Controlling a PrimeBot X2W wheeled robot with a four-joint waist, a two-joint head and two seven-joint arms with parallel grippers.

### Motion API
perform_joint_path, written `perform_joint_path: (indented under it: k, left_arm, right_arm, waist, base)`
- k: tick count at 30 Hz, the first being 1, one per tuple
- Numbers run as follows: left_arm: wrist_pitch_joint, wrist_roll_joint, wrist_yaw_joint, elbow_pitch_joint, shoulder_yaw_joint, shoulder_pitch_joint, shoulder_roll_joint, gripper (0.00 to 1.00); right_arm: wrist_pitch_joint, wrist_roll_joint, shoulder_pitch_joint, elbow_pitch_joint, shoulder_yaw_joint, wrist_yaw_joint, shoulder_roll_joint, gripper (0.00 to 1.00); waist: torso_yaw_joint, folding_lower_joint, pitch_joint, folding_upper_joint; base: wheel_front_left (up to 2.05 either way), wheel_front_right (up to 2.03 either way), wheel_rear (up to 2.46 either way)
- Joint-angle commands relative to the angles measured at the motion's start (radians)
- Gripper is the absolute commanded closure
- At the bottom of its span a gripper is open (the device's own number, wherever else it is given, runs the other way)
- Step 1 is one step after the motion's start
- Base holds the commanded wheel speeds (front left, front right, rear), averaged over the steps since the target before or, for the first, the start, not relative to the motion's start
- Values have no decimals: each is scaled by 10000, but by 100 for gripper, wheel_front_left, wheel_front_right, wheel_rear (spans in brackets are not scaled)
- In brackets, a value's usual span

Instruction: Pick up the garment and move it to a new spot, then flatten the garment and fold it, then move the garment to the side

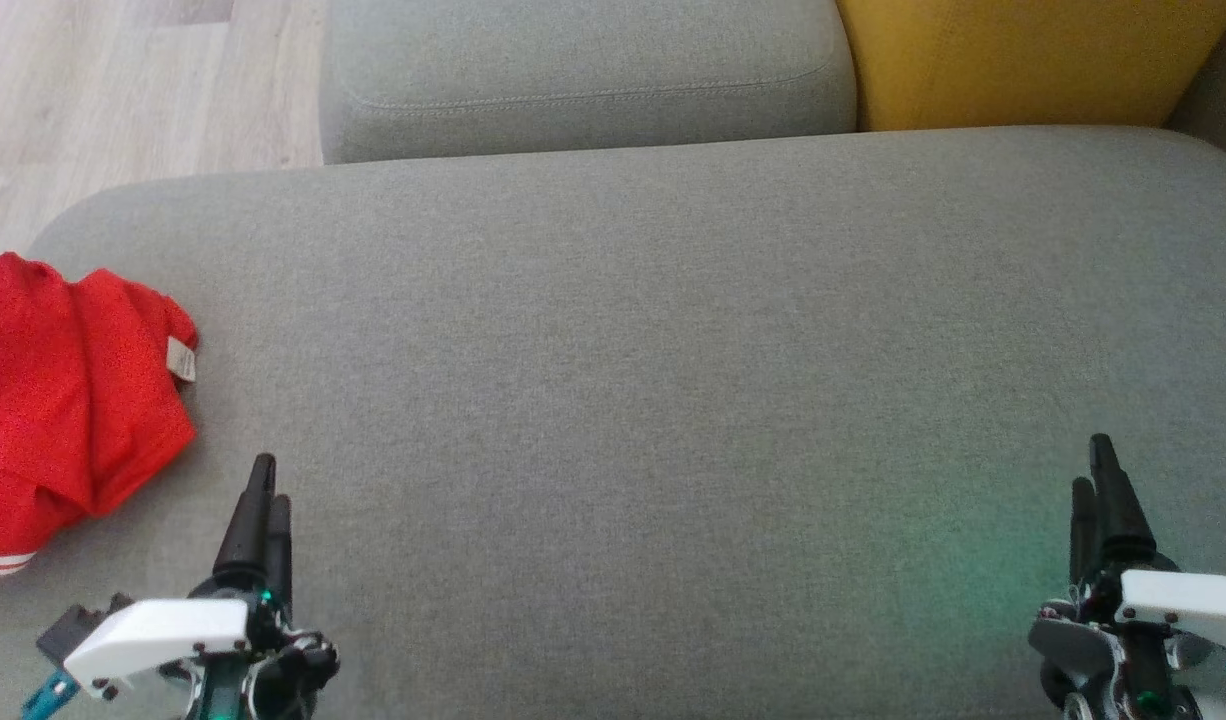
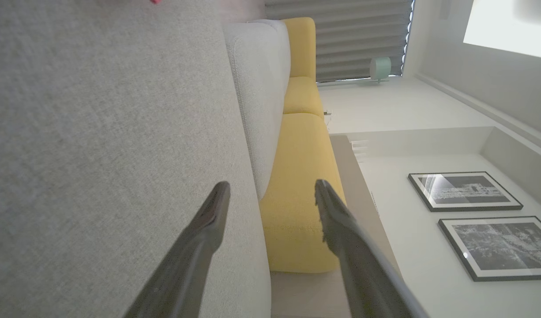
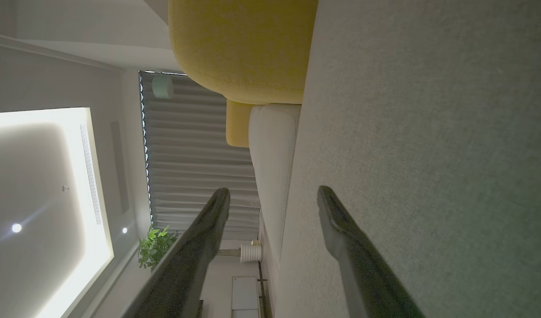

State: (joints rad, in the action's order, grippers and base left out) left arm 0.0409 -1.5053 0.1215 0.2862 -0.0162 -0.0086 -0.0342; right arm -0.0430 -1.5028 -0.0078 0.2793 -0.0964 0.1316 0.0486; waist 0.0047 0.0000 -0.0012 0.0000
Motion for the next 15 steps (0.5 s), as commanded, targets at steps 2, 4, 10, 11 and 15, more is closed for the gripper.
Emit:
perform_joint_path:
  k: [2,4,10,11,15]
  left_arm:
    - [-128,408,30,-507,-88,-632,-144,0]
    - [-187,743,31,-636,-111,-638,-121,0]
    - [-334,1609,34,-952,-79,-645,-96,0]
    - [-362,1773,35,-1008,-68,-646,-94,0]
    - [-479,2447,37,-1233,-16,-647,-91,0]
  right_arm:
    - [117,400,-371,-479,96,-2,251,0]
    - [176,752,-366,-571,107,-2,269,0]
    - [240,1769,-348,-878,114,-2,272,0]
    - [239,1983,-341,-956,121,-3,267,0]
    - [222,2809,-299,-1273,187,-3,235,0]
  waist:
    - [10,0,-6,0]
    - [18,0,-16,0]
    - [42,0,-52,0]
    - [49,0,-60,0]
    - [64,0,-90,0]
  base:
    - [0,0,0]
    - [0,0,0]
    - [0,0,0]
    - [0,0,0]
    - [0,0,0]
